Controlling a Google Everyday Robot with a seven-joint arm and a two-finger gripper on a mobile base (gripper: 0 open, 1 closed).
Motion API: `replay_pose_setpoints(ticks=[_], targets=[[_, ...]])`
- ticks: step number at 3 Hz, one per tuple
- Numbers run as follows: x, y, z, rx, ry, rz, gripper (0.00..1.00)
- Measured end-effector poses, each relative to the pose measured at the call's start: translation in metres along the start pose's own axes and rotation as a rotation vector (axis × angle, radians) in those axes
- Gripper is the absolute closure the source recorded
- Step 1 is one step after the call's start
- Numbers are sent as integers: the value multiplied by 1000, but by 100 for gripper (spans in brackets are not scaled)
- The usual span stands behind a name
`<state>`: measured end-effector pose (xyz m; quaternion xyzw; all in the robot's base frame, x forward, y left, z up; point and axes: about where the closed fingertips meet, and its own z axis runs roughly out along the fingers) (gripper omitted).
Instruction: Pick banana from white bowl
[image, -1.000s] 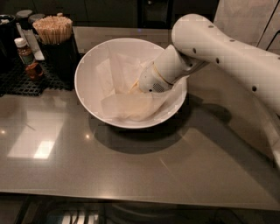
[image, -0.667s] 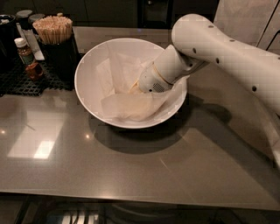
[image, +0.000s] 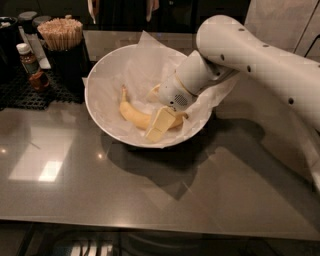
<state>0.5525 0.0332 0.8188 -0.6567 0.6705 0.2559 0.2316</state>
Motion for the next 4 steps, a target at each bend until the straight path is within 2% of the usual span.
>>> replay_pose_setpoints(ticks=[1,2,3,4], targets=[[0,0,0,0,0,0,0],[0,0,0,0,0,0,19],[0,0,0,0,0,0,33],[0,0,0,0,0,0,31]])
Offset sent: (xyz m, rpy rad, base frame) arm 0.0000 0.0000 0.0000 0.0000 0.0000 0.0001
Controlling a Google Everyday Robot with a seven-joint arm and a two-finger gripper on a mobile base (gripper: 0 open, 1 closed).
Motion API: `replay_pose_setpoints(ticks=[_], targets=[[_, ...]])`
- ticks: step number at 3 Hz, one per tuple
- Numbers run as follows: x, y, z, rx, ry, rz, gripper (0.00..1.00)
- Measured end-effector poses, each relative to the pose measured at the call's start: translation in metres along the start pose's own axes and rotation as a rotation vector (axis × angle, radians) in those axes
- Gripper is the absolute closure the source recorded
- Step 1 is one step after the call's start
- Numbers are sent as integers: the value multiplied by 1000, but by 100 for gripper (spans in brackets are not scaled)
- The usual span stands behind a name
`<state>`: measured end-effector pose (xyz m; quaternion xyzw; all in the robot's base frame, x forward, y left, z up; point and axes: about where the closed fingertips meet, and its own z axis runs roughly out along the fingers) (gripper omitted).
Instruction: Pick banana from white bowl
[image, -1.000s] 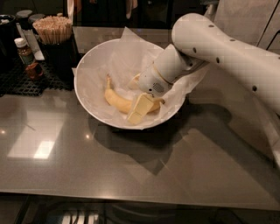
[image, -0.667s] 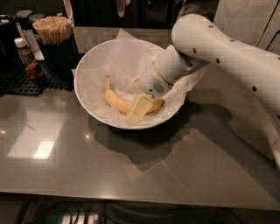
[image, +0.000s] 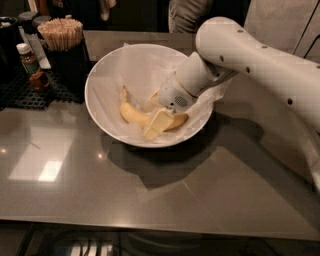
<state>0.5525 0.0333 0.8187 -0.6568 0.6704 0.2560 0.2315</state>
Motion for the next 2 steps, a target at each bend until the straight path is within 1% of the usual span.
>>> replay_pose_setpoints(ticks=[1,2], targets=[[0,0,0,0,0,0,25],[0,0,0,0,0,0,22]])
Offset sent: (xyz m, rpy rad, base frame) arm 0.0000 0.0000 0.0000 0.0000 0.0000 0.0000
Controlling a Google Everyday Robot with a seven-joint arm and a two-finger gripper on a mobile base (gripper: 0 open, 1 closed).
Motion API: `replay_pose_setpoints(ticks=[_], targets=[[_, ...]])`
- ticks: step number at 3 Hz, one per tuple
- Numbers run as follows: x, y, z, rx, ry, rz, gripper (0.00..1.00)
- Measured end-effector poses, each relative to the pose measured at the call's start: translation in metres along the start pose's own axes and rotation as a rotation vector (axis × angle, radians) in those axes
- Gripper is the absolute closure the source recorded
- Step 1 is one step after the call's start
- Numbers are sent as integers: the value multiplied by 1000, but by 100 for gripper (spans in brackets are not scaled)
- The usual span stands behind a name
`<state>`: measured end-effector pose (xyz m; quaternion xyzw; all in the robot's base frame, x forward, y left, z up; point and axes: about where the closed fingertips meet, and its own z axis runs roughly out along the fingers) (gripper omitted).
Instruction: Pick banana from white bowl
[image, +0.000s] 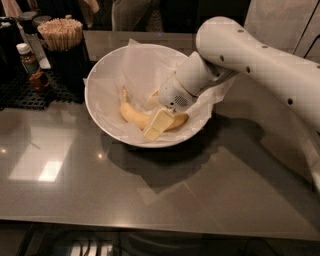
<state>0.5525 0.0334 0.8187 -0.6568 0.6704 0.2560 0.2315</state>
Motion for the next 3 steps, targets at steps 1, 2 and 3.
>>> replay_pose_setpoints(ticks=[1,2,3], targets=[[0,0,0,0,0,0,5],[0,0,0,0,0,0,0],[0,0,0,0,0,0,0]])
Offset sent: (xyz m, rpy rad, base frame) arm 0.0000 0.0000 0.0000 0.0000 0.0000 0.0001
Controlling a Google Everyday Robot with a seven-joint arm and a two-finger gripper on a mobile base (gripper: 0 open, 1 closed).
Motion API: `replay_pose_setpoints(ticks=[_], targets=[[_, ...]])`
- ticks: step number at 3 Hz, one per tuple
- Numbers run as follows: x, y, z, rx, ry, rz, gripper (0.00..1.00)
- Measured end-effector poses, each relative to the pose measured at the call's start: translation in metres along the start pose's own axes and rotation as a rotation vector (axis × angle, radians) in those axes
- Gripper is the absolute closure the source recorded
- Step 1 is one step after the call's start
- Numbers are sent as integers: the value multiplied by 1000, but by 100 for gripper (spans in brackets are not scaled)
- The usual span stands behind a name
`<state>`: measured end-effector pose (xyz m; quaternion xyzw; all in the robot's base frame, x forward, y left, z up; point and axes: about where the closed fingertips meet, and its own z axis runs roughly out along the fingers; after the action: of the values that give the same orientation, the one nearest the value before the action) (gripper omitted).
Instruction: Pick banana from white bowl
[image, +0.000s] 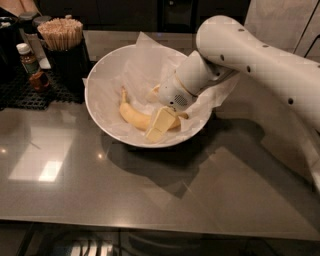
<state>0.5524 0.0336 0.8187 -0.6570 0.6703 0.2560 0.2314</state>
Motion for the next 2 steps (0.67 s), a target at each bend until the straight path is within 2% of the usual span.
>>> replay_pose_setpoints(ticks=[1,2], targets=[[-3,0,-4,0,0,0,0],[-23,20,-17,70,25,-8,0]])
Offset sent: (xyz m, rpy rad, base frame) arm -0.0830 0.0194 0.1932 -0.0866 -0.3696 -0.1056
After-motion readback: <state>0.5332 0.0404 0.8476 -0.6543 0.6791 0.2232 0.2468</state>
